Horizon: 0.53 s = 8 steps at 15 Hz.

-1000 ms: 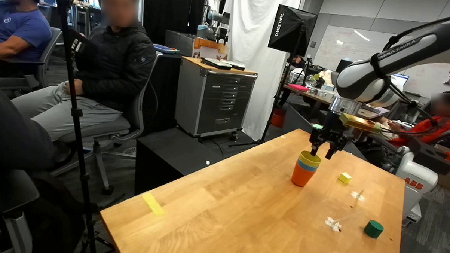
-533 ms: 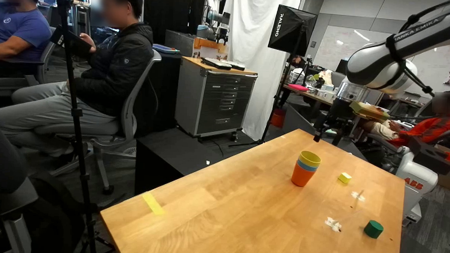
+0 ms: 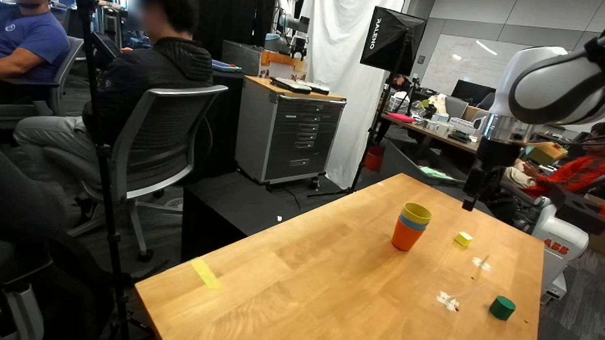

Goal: Stack the cups into the orange cup

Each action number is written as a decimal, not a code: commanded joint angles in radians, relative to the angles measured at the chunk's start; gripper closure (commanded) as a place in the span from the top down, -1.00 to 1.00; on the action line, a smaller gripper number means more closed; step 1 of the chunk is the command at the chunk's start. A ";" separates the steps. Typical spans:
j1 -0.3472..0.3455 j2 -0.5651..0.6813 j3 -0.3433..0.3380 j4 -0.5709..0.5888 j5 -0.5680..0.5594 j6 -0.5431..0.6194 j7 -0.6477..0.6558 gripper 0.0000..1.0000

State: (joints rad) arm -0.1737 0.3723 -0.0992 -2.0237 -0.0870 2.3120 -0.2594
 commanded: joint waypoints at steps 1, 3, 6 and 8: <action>0.005 -0.020 -0.001 -0.052 -0.039 0.024 -0.001 1.00; 0.012 -0.048 -0.003 -0.134 -0.074 0.068 -0.001 1.00; 0.014 -0.065 -0.004 -0.162 -0.084 0.079 -0.002 1.00; 0.014 -0.068 -0.004 -0.162 -0.084 0.079 -0.003 1.00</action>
State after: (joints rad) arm -0.1626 0.3046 -0.1011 -2.1869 -0.1728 2.3931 -0.2618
